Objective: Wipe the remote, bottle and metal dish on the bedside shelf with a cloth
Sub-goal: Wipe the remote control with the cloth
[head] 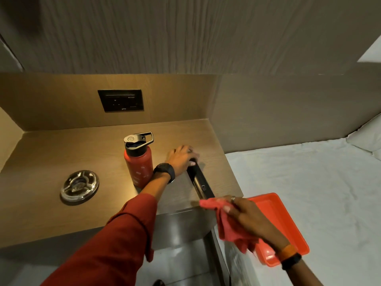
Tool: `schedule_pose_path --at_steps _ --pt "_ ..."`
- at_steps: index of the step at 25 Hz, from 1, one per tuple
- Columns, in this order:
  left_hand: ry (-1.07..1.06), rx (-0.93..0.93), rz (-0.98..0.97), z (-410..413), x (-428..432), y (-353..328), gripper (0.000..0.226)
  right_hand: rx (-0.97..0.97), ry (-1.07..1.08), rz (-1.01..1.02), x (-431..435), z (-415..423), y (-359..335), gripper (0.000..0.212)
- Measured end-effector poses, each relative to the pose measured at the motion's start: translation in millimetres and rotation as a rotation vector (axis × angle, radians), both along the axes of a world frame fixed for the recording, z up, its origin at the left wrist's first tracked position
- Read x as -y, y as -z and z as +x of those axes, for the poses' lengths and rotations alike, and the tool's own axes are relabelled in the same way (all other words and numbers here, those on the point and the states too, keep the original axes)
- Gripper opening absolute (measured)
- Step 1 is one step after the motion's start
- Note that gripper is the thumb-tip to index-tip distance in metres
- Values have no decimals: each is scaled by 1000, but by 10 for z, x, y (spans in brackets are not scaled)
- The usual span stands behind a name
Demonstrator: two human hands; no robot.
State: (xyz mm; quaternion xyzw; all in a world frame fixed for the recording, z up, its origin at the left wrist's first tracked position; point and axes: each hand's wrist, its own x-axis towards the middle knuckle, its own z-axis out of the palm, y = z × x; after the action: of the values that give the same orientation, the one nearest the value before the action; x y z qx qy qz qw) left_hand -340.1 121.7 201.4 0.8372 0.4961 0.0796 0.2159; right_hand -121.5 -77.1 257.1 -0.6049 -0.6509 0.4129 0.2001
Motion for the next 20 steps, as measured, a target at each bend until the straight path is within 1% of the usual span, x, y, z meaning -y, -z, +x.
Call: schedule_pose_path --at_steps 1,2,3,4,5,7,8,11,12,14,17,19,20 --pt "157 -68 -23 -32 32 -11 42 -185 116 -76 -14 90 -32 27" --pt "275 -143 -44 -50 63 -20 54 -420 228 -153 -29 149 -38 23" --pt "345 -210 -46 -52 87 -27 65 -664 335 -212 -39 195 -16 26" --pt "373 -251 -23 -40 95 -25 69 -882 432 -249 -52 223 6 33" --pt "382 -270 10 -24 97 -23 68 -1047 513 -266 -63 244 45 36" --pt "410 -306 52 22 80 -51 59 -1258 617 -284 -75 249 121 38" --pt "438 -333 43 46 52 -87 54 -1319 647 -290 -79 237 158 39" --pt "555 -420 3 170 -89 -294 39 -1372 711 -304 -106 195 250 31" --pt "588 -451 22 223 -133 -362 33 -1407 729 -317 -110 177 280 31" --pt "636 -523 75 340 -213 -445 29 -1474 766 -329 -118 150 334 38" --pt "678 -604 130 481 -227 -390 23 -1501 736 -359 -157 129 362 30" --pt "620 -586 220 491 -197 -340 22 -1495 719 -392 -196 137 385 27" --pt "518 -540 247 468 -174 -311 24 -1497 716 -415 -214 157 384 28"
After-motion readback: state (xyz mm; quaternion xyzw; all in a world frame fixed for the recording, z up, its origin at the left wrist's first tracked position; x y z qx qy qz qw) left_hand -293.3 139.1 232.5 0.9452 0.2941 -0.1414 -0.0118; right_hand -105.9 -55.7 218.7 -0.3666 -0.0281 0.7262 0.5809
